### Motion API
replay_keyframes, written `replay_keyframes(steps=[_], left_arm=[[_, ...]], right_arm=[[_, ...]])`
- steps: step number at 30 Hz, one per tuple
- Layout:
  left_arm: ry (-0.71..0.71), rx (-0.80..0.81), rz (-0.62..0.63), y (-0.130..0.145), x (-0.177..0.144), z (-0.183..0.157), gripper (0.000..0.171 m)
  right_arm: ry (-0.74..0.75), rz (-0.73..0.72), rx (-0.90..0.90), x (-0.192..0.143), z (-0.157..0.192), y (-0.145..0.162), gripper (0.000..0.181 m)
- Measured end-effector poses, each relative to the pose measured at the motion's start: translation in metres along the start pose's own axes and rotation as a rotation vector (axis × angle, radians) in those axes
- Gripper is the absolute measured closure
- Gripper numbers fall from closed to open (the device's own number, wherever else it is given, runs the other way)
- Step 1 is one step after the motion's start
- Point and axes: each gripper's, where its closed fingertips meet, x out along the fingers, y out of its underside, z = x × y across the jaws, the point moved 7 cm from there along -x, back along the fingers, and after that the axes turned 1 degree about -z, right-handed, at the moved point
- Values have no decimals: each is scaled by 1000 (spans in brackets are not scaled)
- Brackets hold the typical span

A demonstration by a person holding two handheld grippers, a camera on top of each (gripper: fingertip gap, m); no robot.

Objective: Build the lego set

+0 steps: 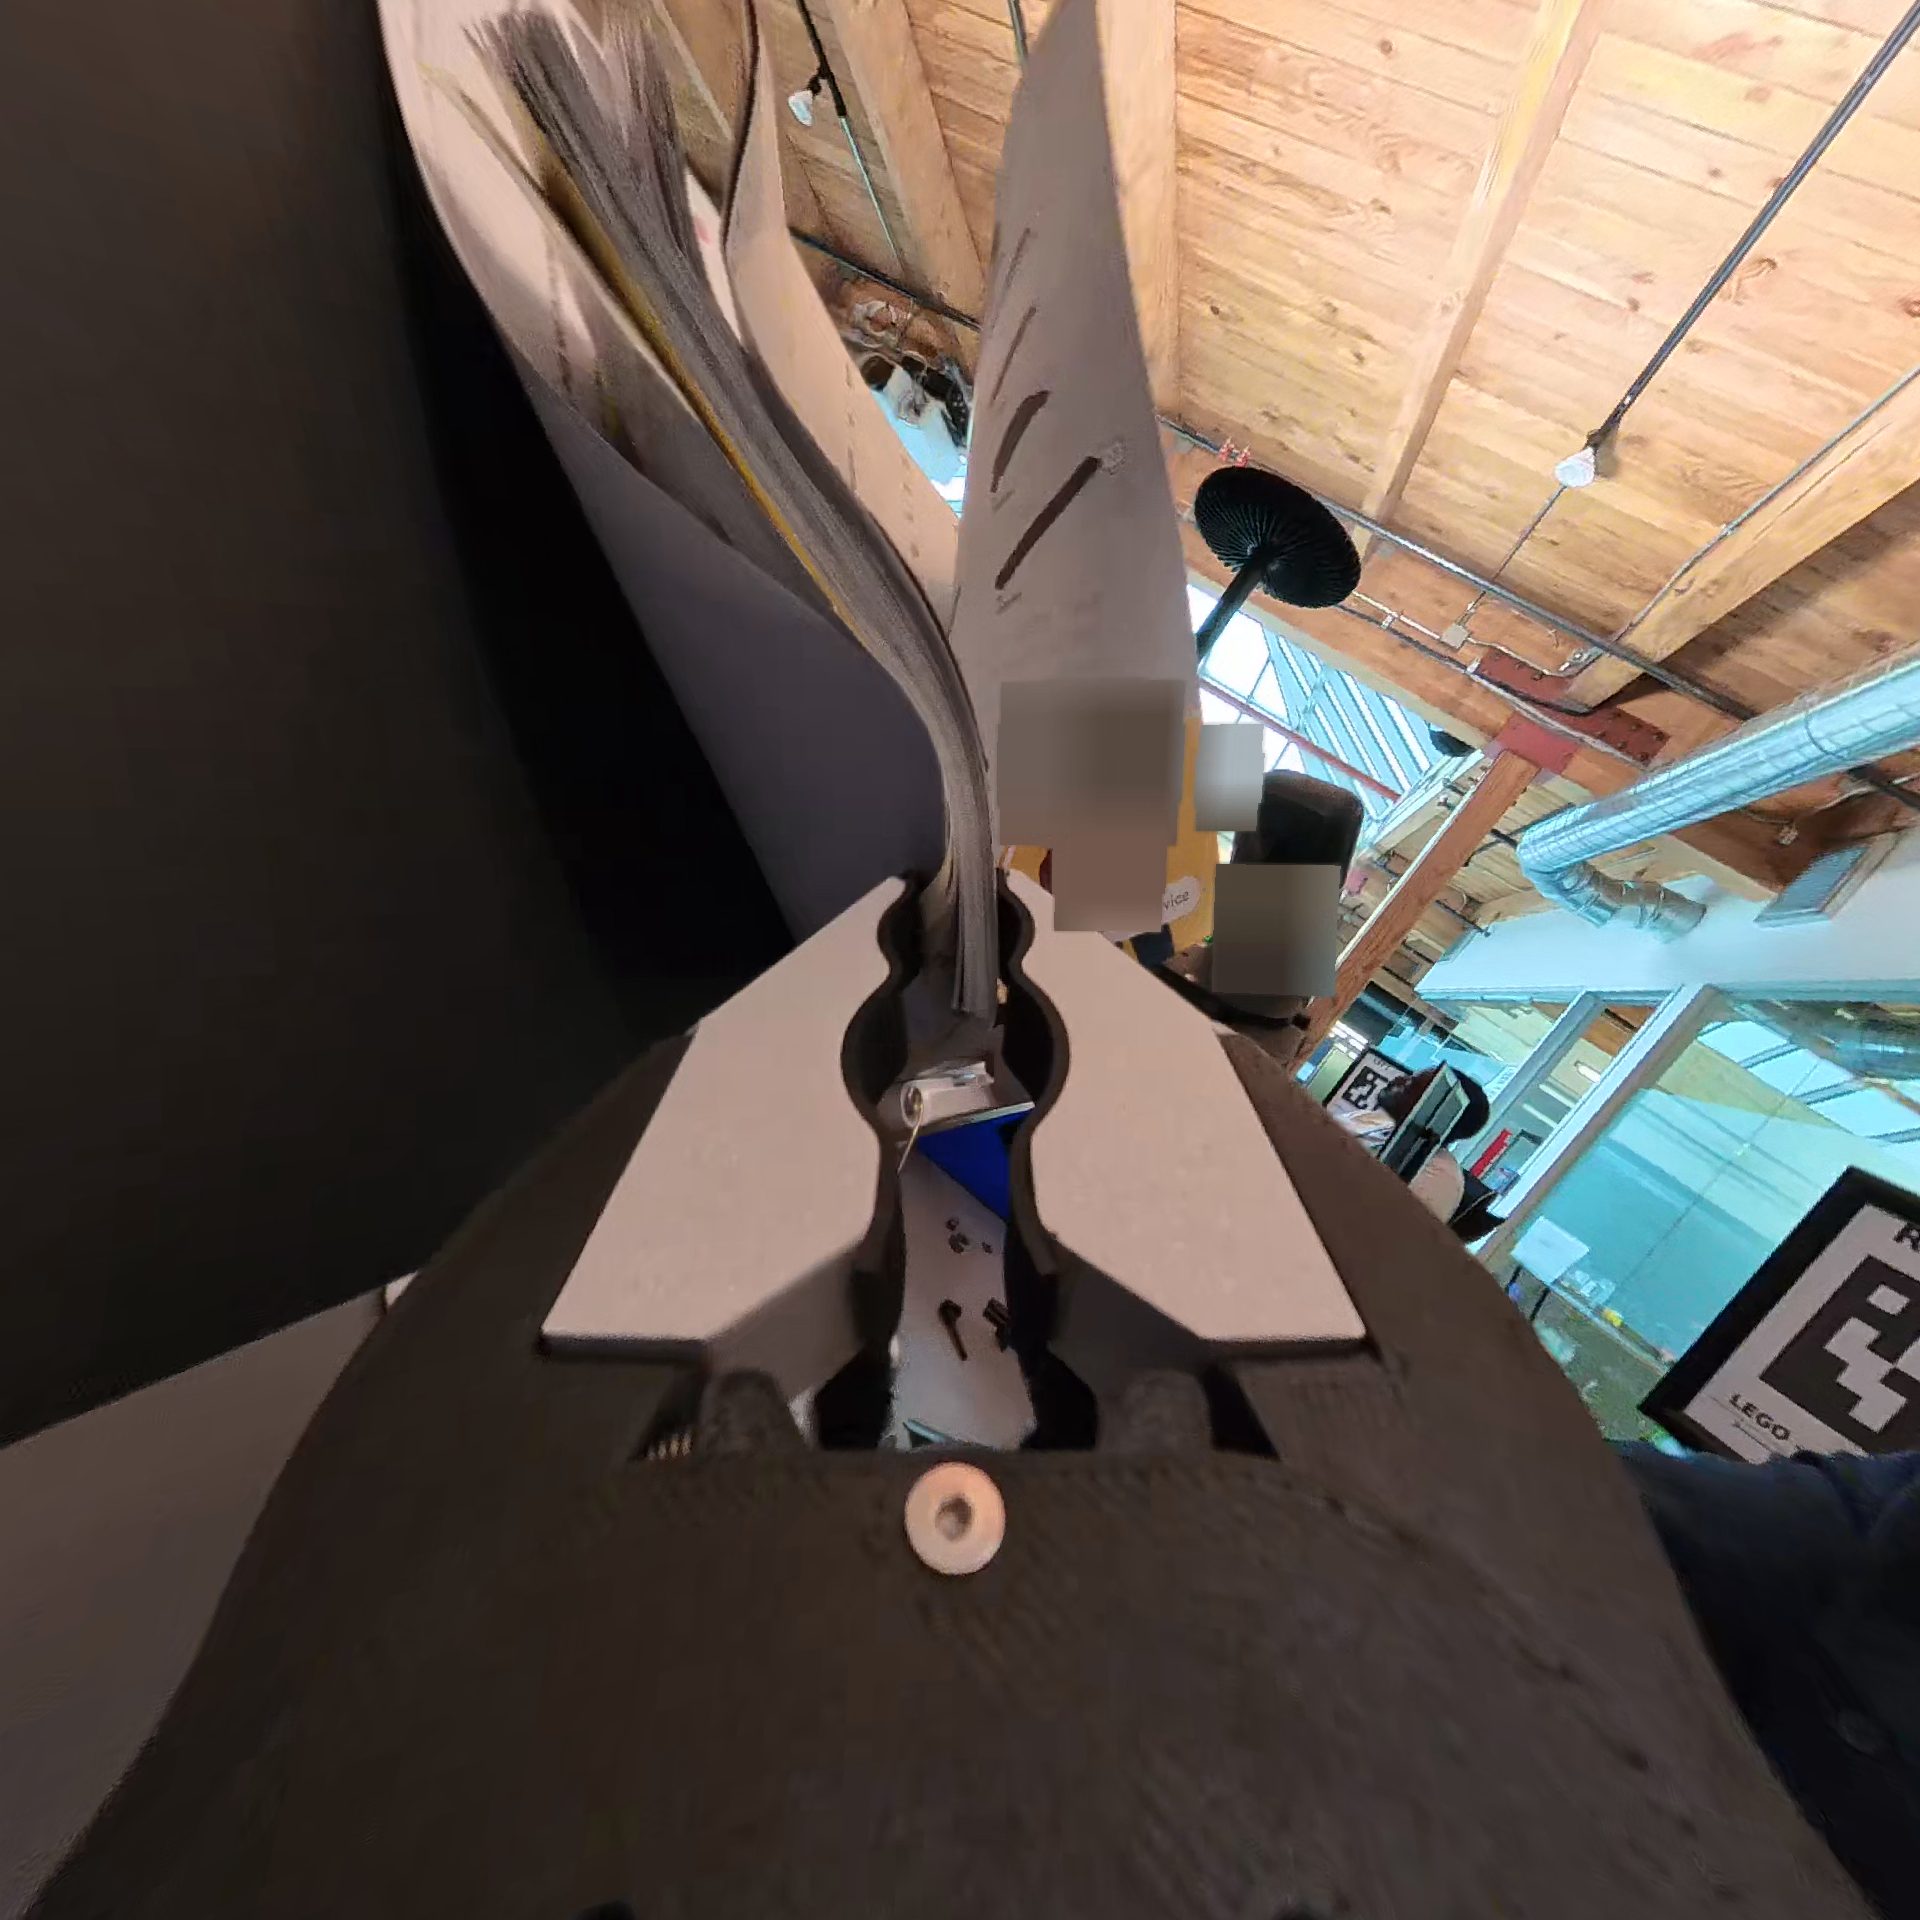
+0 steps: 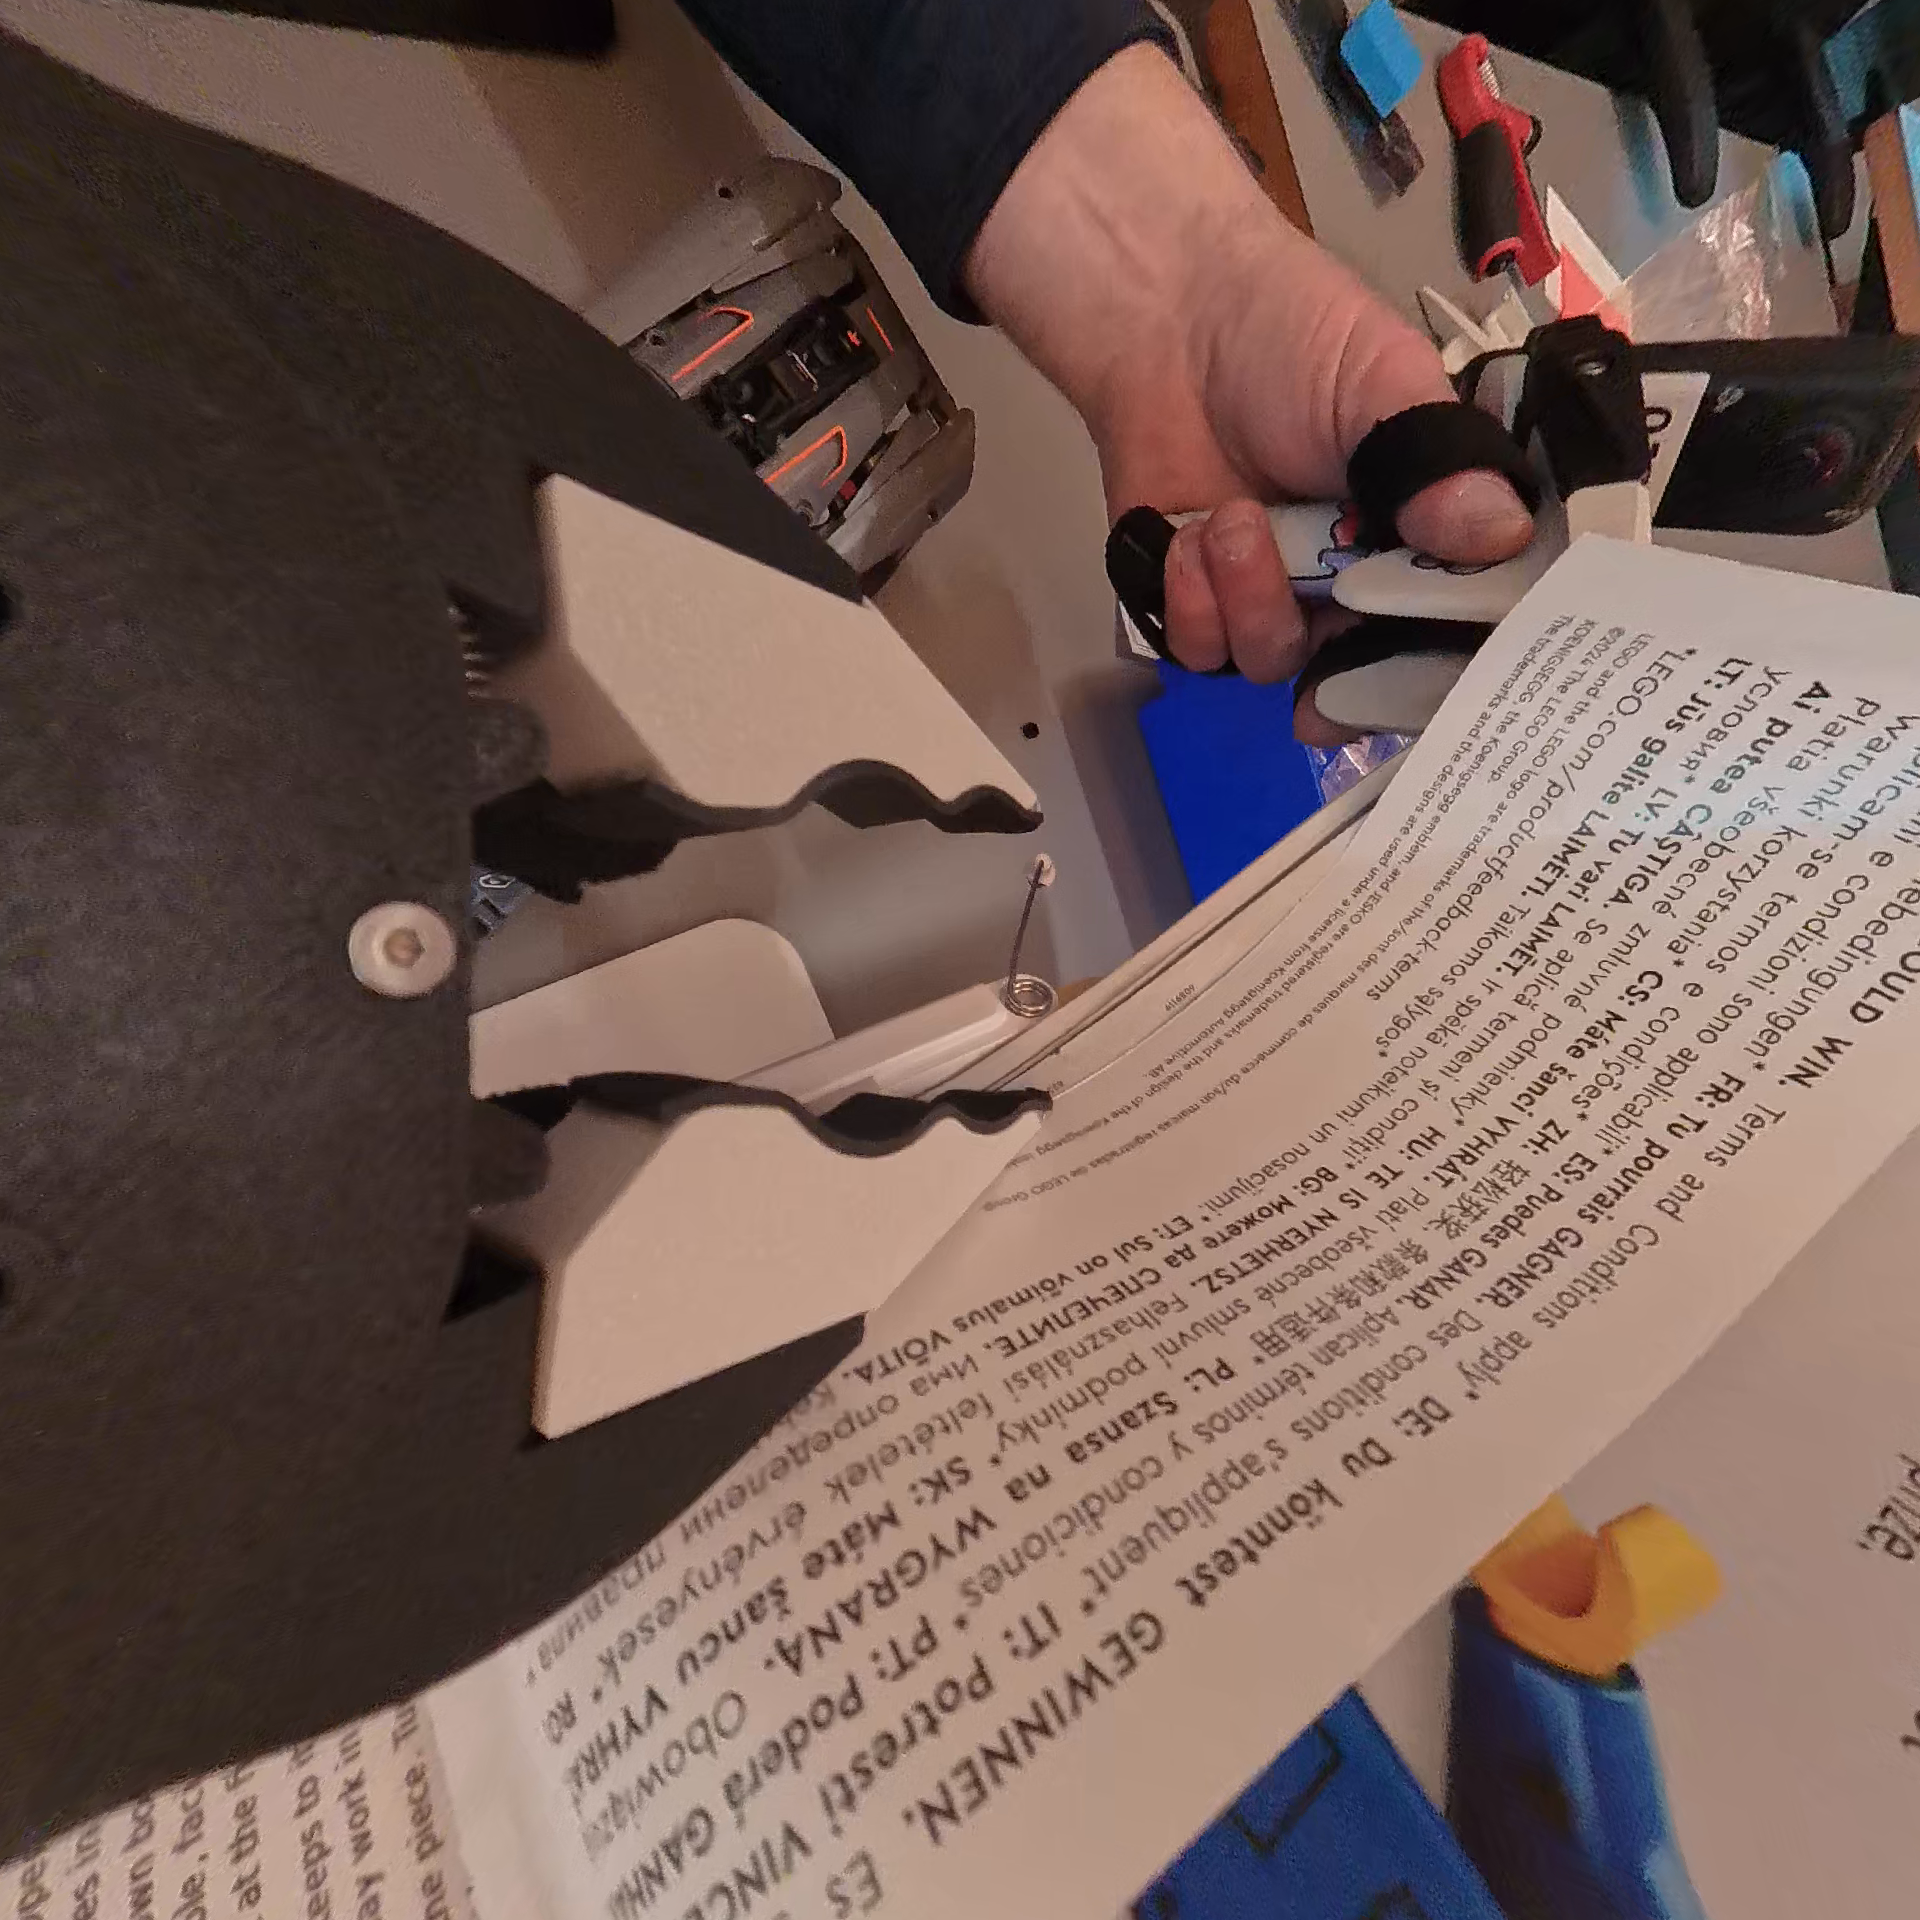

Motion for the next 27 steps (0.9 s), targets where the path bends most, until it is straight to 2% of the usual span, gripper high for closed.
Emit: replay_keyframes(steps=[5,10,15,18,19,22,27], left_arm=[[-14,73,17,-1,9,-19,165],[-32,102,20,1,20,-43,166],[-83,154,34,11,39,-81,165],[-98,206,64,20,56,-107,165],[-101,232,80,24,62,-116,164],[-84,281,100,27,76,-138,163],[7,381,192,39,114,-170,158]], right_arm=[[45,-1,-76,-4,7,-6,130],[228,-67,-306,-5,21,-18,109],[456,-71,-486,6,34,-27,100],[556,-144,-490,-3,33,-31,112],[578,-180,-485,-11,32,-32,125],[555,-287,-456,-33,34,-33,152],[460,-451,-293,-76,29,-23,177]])
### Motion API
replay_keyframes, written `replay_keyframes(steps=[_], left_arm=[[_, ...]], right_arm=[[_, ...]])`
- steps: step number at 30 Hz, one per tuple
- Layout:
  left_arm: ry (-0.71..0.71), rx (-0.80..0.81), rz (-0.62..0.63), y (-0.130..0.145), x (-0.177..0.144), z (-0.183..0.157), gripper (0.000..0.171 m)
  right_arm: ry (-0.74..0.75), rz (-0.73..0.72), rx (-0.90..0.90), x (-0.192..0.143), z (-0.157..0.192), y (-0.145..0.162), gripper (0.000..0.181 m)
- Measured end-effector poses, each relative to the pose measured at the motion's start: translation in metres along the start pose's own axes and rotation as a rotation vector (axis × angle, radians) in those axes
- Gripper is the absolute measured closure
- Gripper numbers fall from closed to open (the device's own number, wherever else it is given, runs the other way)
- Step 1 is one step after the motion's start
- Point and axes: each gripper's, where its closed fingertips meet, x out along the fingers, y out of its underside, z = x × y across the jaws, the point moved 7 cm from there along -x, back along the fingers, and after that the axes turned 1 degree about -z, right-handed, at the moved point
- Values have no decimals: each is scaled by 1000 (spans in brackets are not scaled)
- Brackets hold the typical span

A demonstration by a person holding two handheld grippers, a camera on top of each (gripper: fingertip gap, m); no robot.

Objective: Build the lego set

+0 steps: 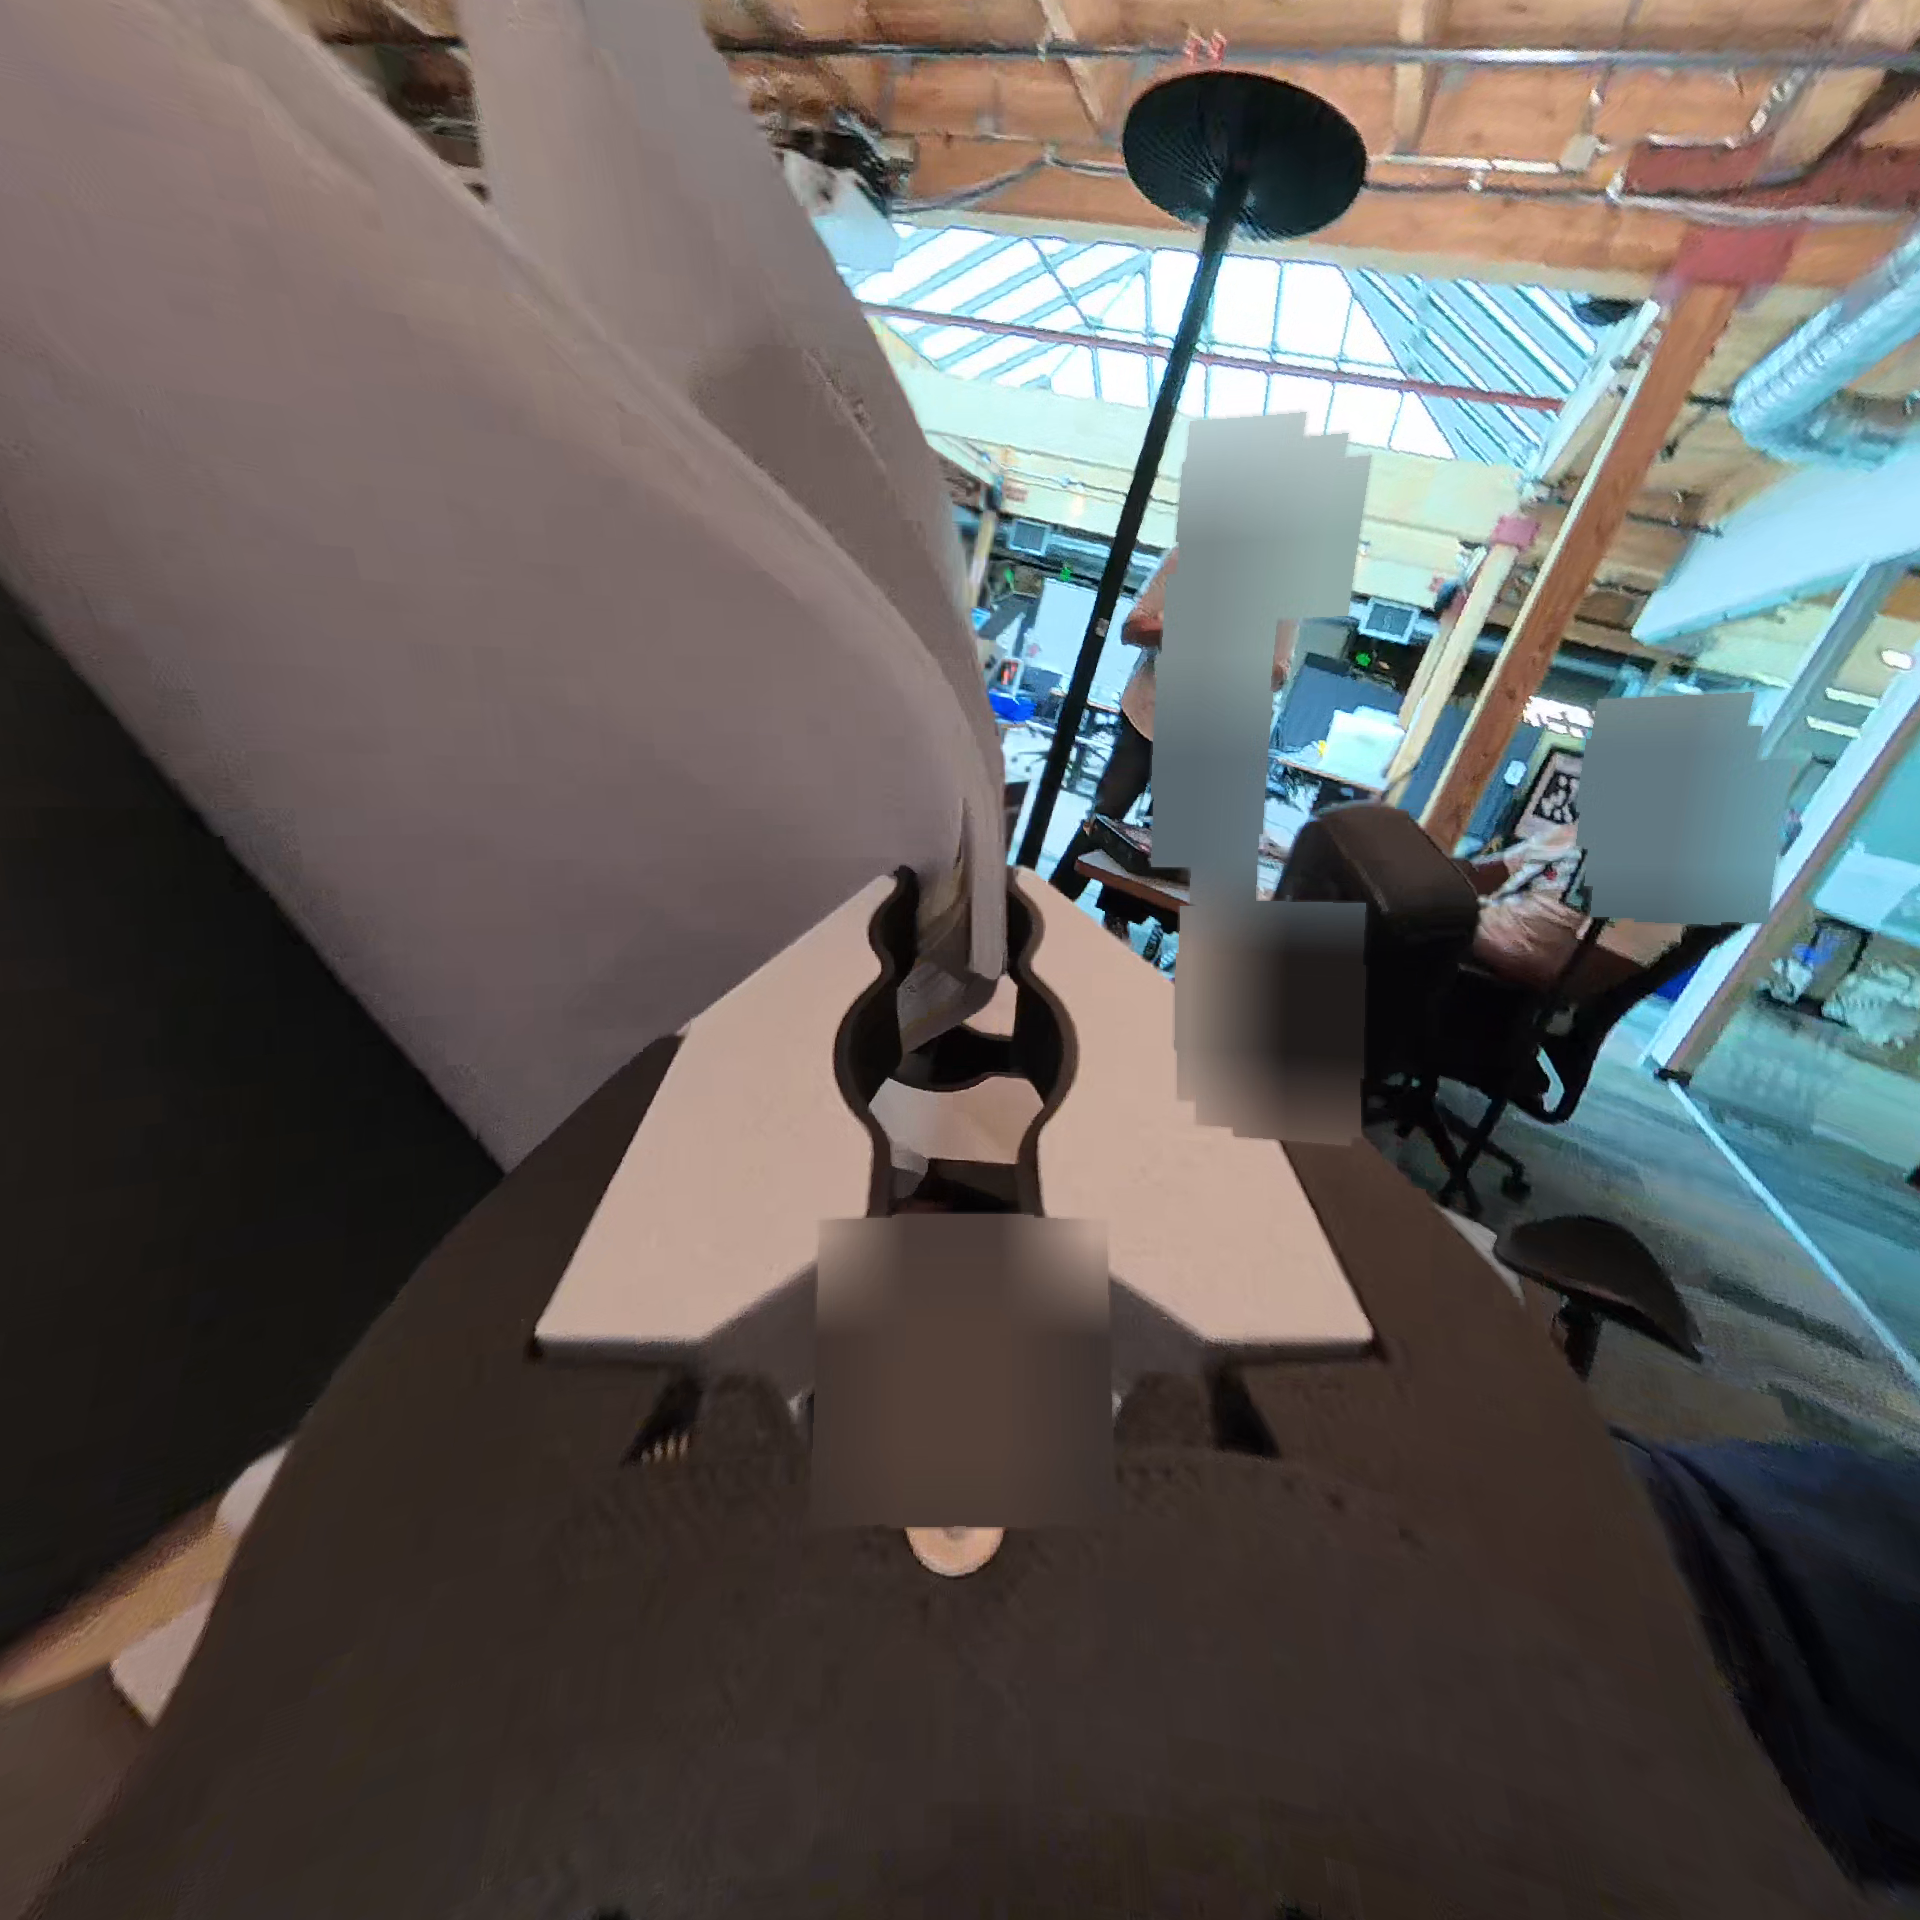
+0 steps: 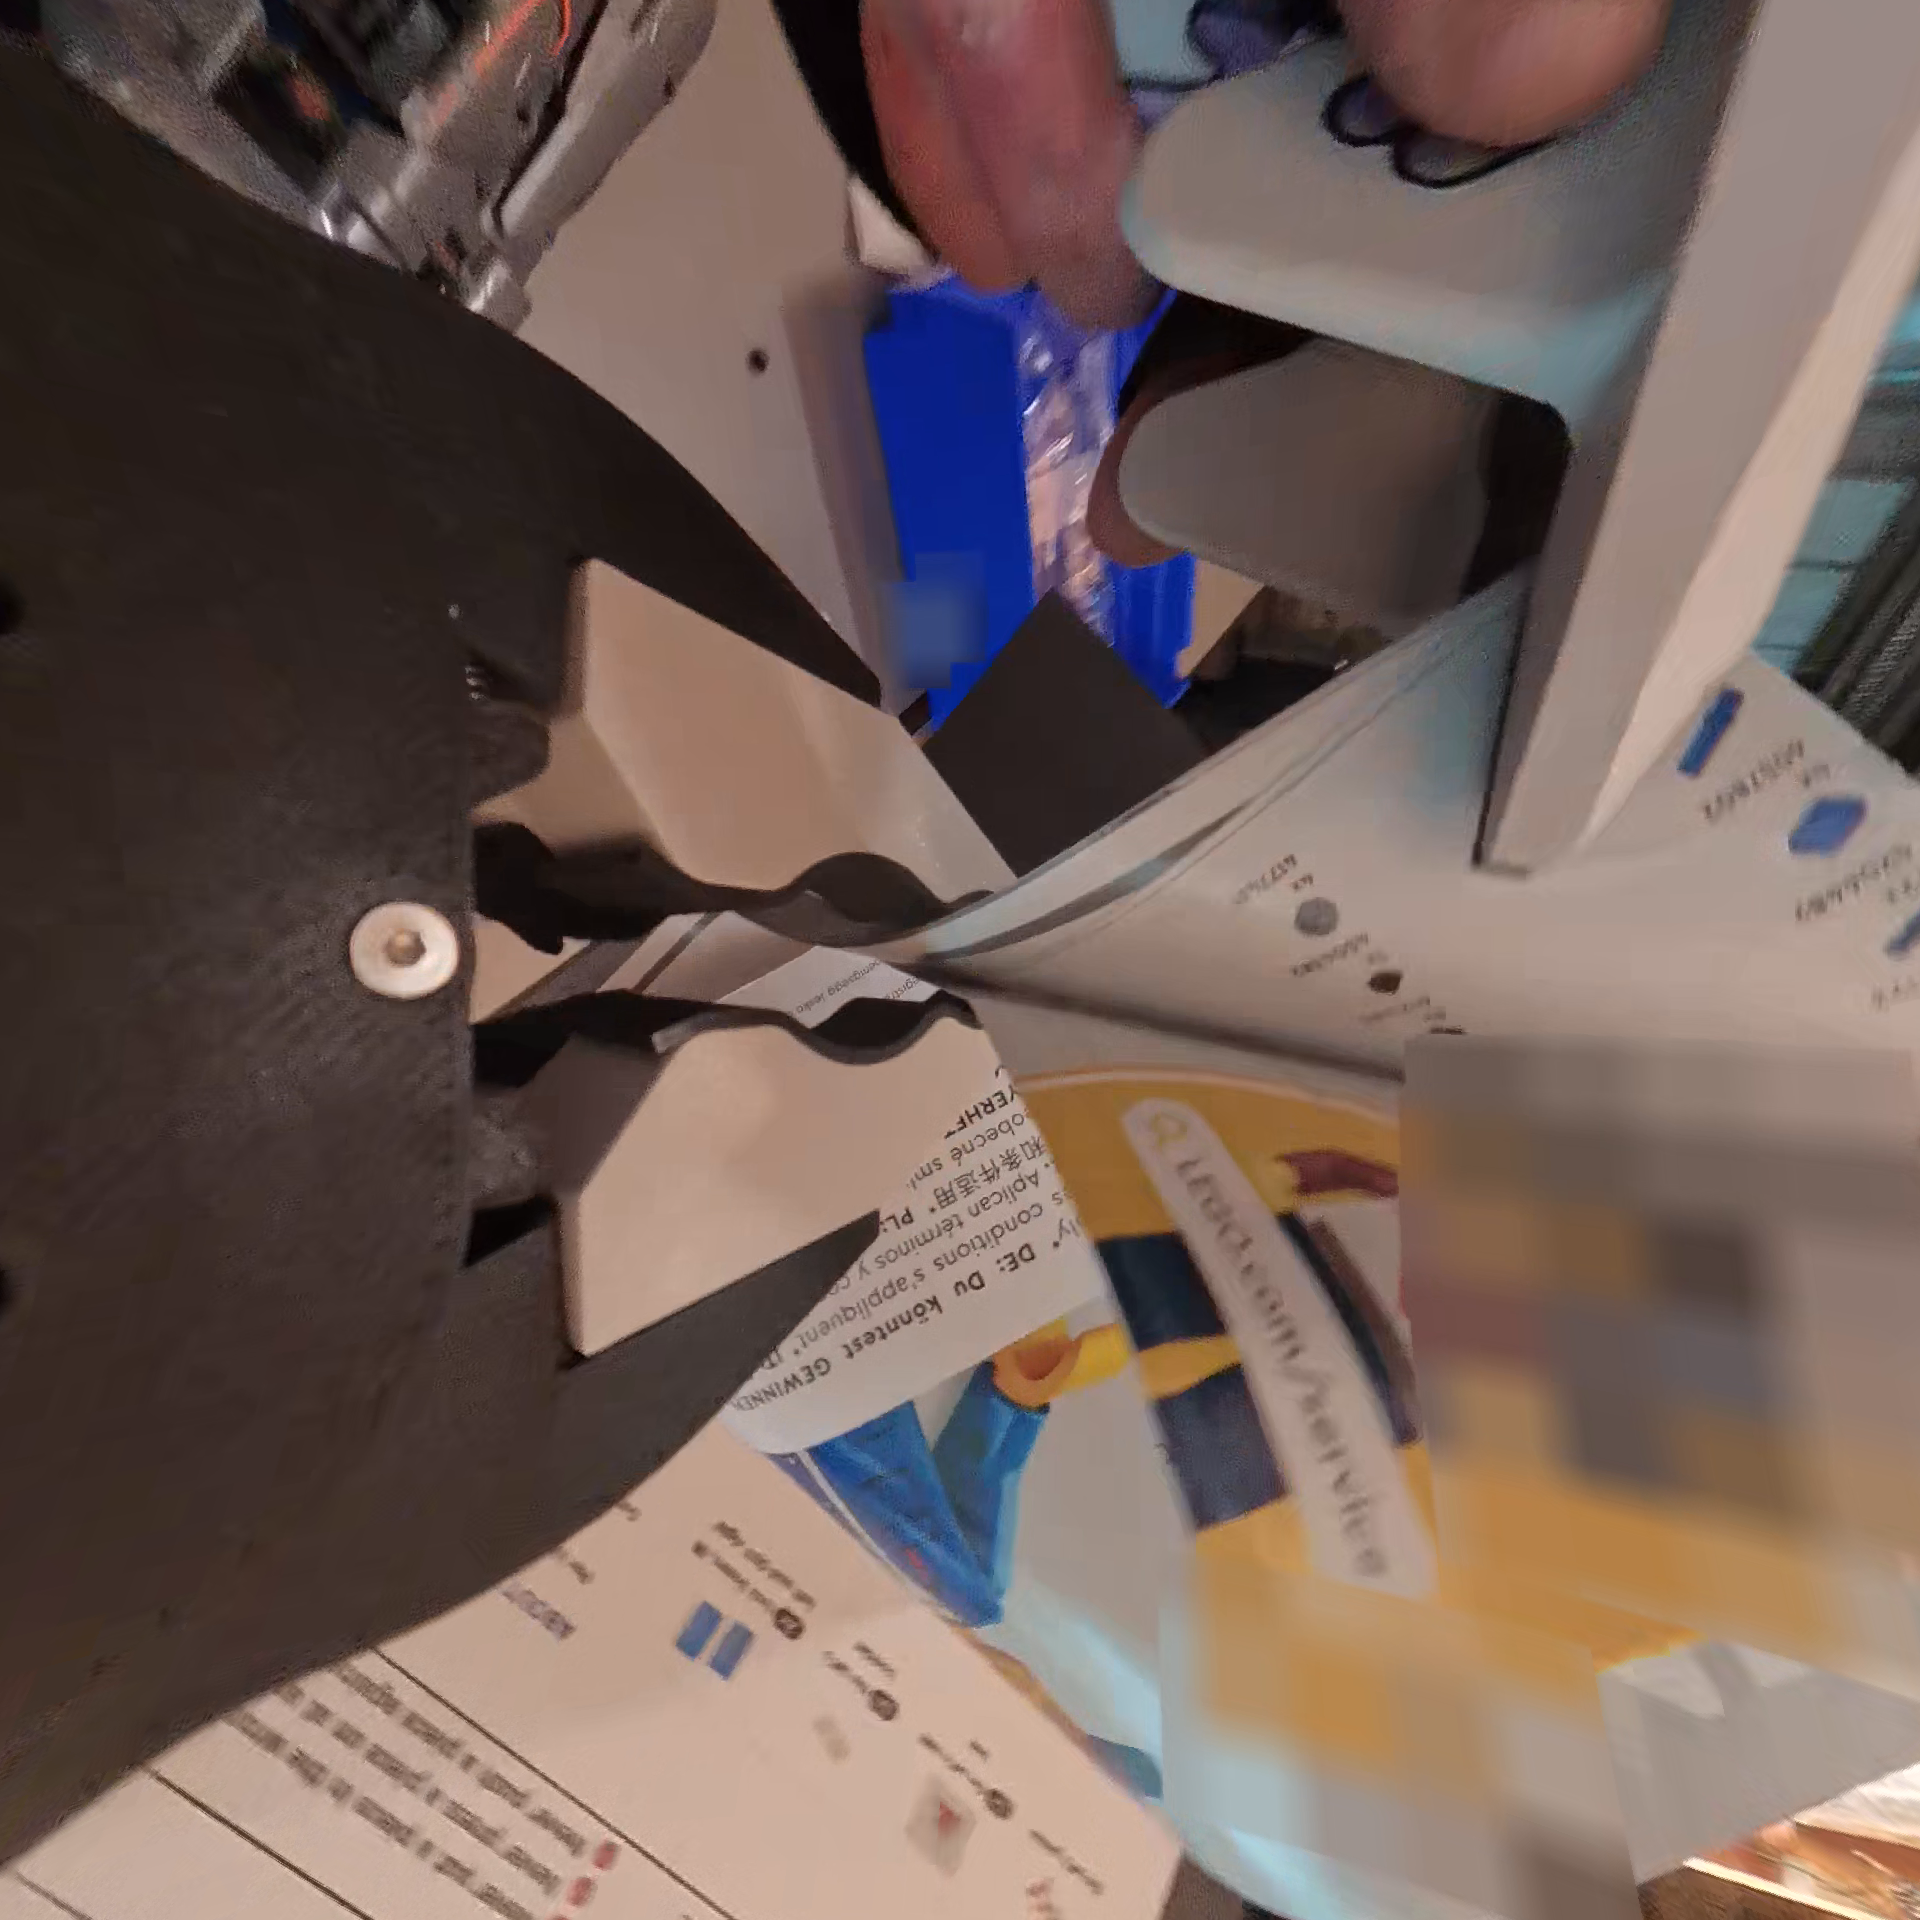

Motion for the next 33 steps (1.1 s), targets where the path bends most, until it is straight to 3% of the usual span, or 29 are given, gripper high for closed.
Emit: replay_keyframes(steps=[4,7,12,17,20,23,27,33], left_arm=[[106,90,34,0,33,-21,138],[127,114,-32,-3,33,-20,132],[84,2,-88,16,19,16,126],[11,-111,-138,31,-8,51,117],[-24,-143,-153,31,-19,64,102],[-85,-118,-183,7,-34,74,99],[-177,-173,-121,-10,-42,105,88],[-187,-413,-108,8,-68,156,87]], right_arm=[[-23,-101,237,-32,-30,9,179],[-59,-147,375,-52,-45,22,178],[-130,-165,451,-57,-45,34,178],[-190,-179,484,-44,-36,25,178],[-178,-114,430,-28,-29,24,178],[-128,-11,284,-8,-15,28,178],[-121,64,184,19,2,35,175],[-183,102,151,37,14,36,172]])
